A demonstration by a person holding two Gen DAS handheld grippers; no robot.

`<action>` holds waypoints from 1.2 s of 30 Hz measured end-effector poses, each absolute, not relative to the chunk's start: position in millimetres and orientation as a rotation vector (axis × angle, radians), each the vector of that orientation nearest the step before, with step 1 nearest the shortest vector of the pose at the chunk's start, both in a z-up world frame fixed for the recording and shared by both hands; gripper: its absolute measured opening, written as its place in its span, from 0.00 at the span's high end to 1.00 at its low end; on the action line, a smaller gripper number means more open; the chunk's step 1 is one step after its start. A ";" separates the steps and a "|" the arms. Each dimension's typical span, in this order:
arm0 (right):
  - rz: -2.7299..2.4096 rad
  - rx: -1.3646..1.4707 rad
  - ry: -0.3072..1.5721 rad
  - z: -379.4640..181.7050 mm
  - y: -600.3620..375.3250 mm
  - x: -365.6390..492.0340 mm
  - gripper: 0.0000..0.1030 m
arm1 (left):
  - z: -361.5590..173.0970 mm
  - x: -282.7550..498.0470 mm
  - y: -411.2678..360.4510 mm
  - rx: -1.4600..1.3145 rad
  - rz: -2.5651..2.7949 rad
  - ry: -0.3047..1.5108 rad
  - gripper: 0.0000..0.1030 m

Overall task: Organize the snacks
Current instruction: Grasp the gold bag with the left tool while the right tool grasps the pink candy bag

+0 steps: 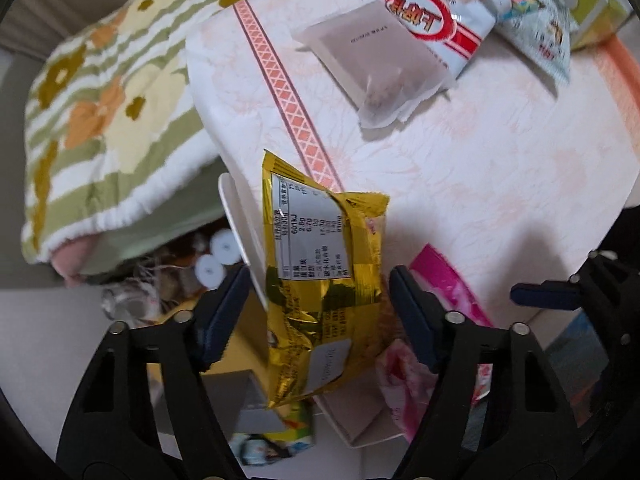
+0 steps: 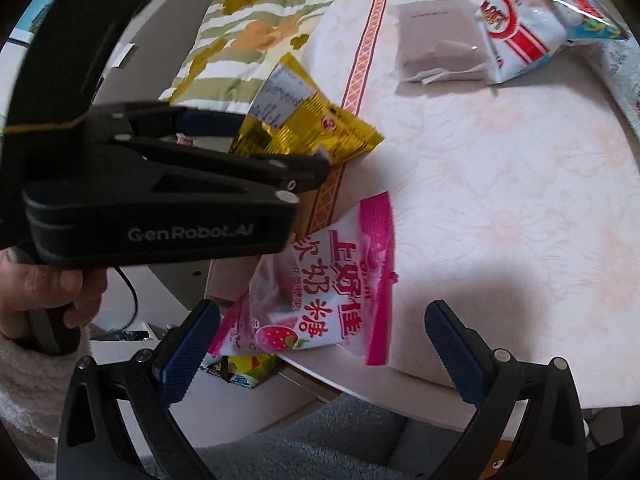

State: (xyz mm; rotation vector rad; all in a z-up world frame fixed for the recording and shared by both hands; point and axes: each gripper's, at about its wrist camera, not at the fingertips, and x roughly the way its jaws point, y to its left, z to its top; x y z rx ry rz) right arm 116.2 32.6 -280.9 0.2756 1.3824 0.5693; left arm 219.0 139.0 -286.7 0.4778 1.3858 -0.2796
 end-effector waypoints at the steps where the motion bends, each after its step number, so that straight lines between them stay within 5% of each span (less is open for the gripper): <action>1: 0.568 0.266 1.374 -281.0 35.1 116.6 0.01 | -287.2 216.9 137.4 0.508 -0.272 1.376 0.42; 18: 0.568 0.229 1.337 -288.6 42.0 119.3 0.02 | -267.7 216.3 139.9 0.499 -0.271 1.310 0.59; 21: 0.574 0.220 1.328 -290.1 45.1 118.6 0.08 | -264.6 217.9 140.6 0.475 -0.275 1.310 0.59; 31: 0.589 0.205 1.283 -283.7 45.9 116.2 0.58 | -259.2 224.1 148.2 0.392 -0.277 1.315 0.59; 36: 0.563 0.199 1.225 -270.2 35.2 113.9 0.61 | -247.0 228.7 153.5 0.334 -0.289 1.287 0.59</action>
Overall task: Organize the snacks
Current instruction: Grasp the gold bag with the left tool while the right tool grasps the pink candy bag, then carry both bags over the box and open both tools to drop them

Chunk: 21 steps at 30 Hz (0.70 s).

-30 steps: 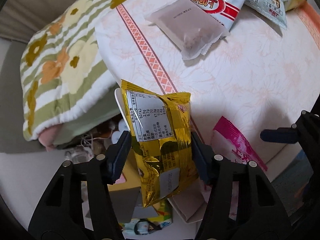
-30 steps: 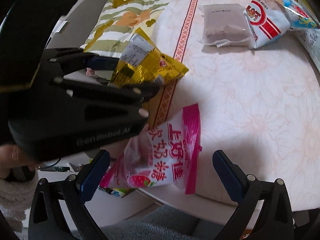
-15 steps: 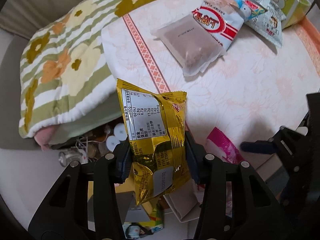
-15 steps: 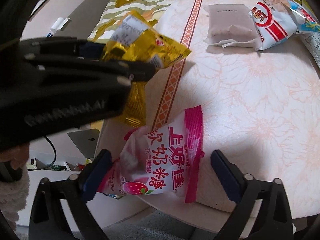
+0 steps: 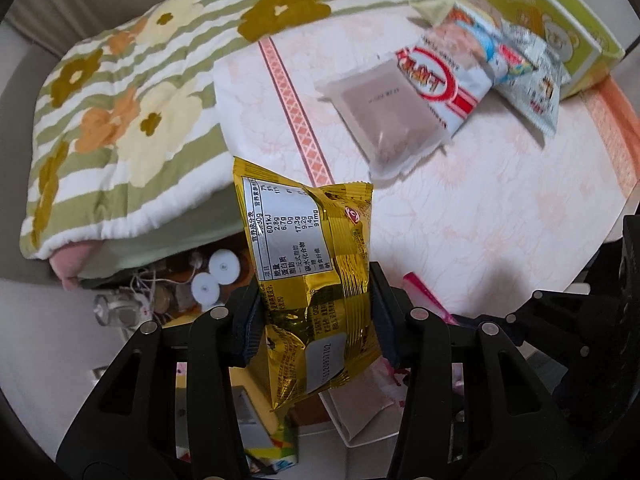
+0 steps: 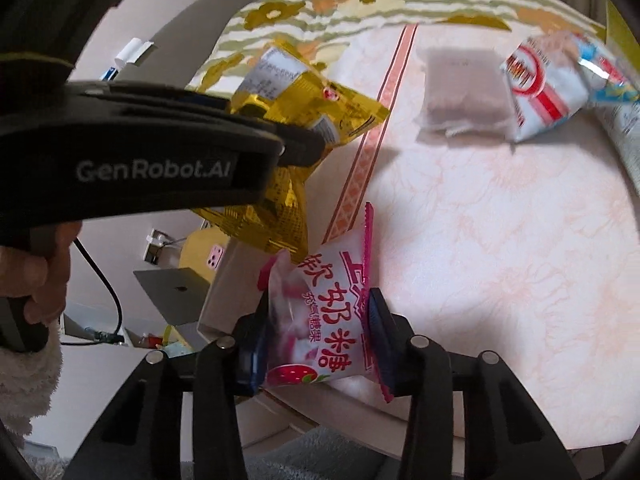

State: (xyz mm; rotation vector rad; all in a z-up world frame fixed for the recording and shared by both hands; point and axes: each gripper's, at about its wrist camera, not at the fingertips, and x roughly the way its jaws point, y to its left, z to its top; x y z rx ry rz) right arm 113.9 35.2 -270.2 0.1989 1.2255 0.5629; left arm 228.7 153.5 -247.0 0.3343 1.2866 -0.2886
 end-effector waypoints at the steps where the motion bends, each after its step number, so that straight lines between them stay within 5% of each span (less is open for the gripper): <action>1: 0.550 0.210 1.215 -266.8 30.6 113.6 0.61 | -244.6 229.5 153.5 0.326 -0.291 1.282 0.59; 21: 0.224 0.245 0.912 -146.7 -149.7 153.0 0.61 | -125.0 265.3 47.7 0.204 -0.436 1.033 0.59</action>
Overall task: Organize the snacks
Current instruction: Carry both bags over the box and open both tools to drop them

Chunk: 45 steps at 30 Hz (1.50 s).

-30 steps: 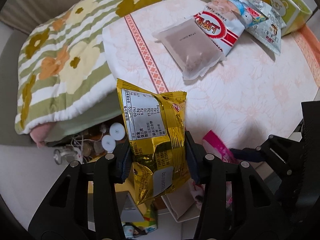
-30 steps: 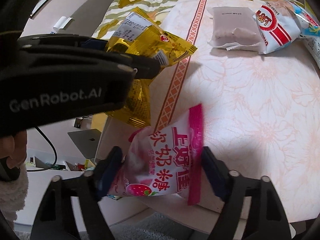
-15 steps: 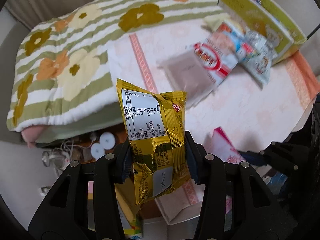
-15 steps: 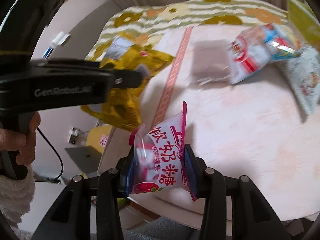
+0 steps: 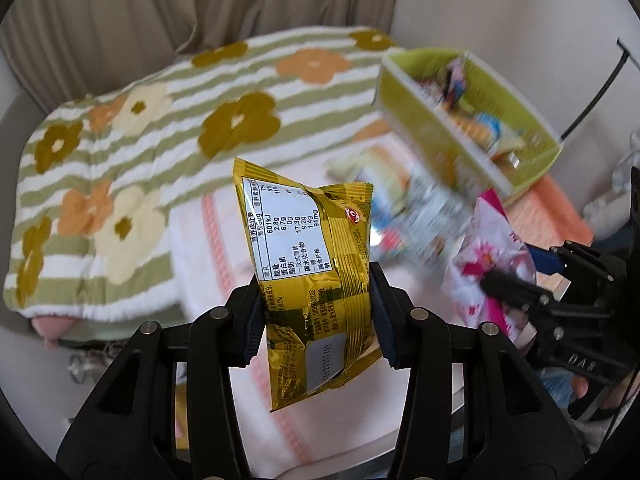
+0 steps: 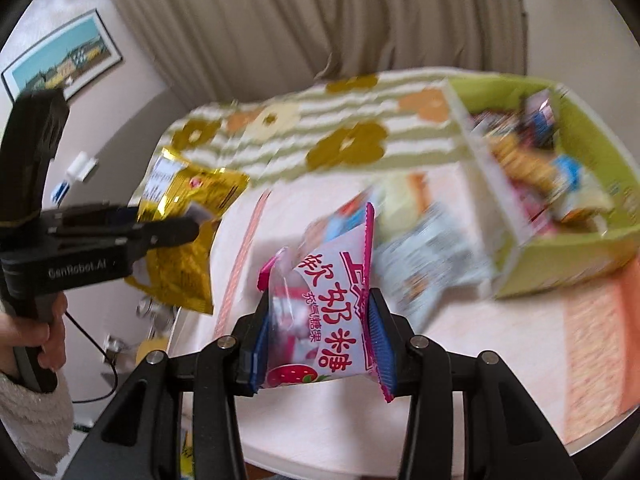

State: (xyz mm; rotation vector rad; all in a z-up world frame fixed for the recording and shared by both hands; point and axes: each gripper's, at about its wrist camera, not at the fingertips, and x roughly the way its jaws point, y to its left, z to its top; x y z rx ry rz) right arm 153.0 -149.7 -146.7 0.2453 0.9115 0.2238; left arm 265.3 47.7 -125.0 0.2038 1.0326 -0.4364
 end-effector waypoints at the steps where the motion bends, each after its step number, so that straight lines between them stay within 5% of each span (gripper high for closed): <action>1: 0.215 0.244 0.891 -138.1 -166.9 155.7 0.61 | -120.5 268.7 37.5 0.191 -0.443 1.024 0.59; 15: 0.154 0.206 0.818 -87.6 -366.5 200.9 0.61 | -89.6 306.0 -155.1 0.077 -0.482 0.957 0.59; 31: 0.132 0.287 0.936 -134.9 -446.5 223.9 0.61 | -163.1 324.8 -262.8 0.087 -0.493 1.057 0.58; 33: 0.131 0.279 0.947 -137.7 -447.3 225.8 0.61 | -169.3 324.3 -263.8 0.111 -0.467 1.062 0.51; 36: 0.136 0.275 0.956 -141.6 -447.2 229.4 0.61 | -175.4 323.9 -259.6 0.131 -0.421 1.056 0.12; 45: 0.151 0.294 0.964 -145.7 -443.1 224.5 0.61 | -159.4 308.8 -228.9 0.083 -0.416 1.024 0.09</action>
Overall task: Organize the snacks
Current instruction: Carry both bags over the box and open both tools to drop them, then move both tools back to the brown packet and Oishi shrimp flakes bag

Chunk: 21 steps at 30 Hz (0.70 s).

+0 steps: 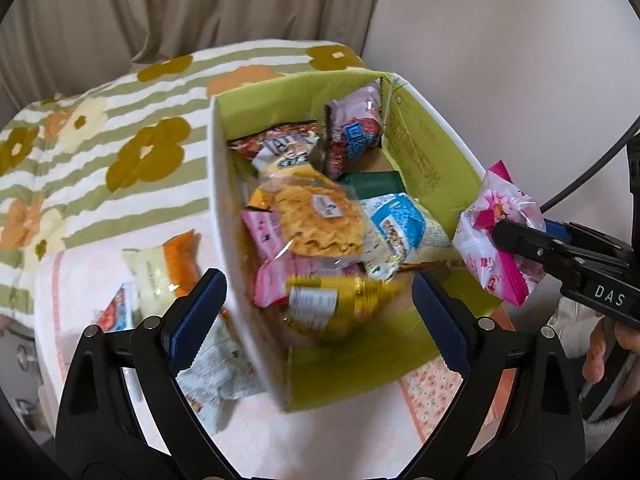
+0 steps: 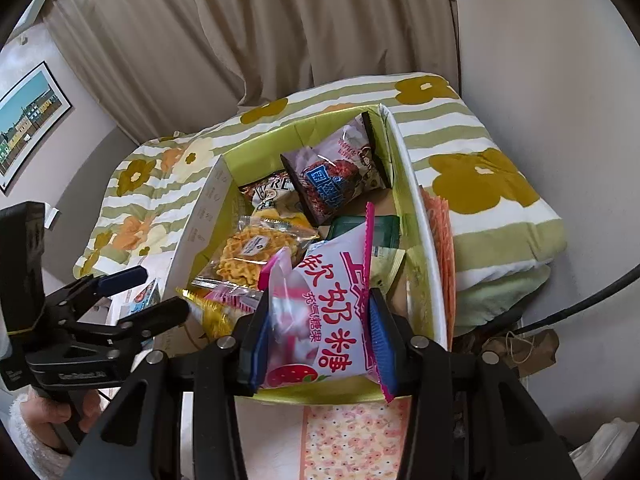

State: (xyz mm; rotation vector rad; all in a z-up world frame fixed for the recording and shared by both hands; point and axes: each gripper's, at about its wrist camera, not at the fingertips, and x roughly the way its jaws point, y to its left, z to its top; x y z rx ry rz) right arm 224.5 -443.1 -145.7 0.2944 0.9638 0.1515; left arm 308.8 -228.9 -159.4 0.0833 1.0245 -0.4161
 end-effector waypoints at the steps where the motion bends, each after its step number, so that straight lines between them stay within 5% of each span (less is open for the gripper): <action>1: 0.151 0.294 0.963 -144.9 -442.7 222.8 0.61 | -157.9 306.8 -223.6 0.077 -0.412 1.029 0.09; 9: 0.145 0.307 0.971 -147.6 -442.2 222.0 0.58 | -149.0 297.0 -193.4 0.030 -0.369 1.010 0.09; 12: 0.145 0.298 0.939 -144.5 -438.0 222.8 0.38 | -147.9 293.4 -187.7 0.033 -0.353 1.004 0.09; 14: 0.152 0.302 0.910 -140.5 -435.6 220.5 0.05 | -147.4 289.6 -184.5 0.029 -0.346 1.002 0.09; 21: 0.190 0.293 0.845 -131.5 -429.7 208.2 0.03 | -146.2 270.5 -175.5 0.002 -0.329 0.995 0.09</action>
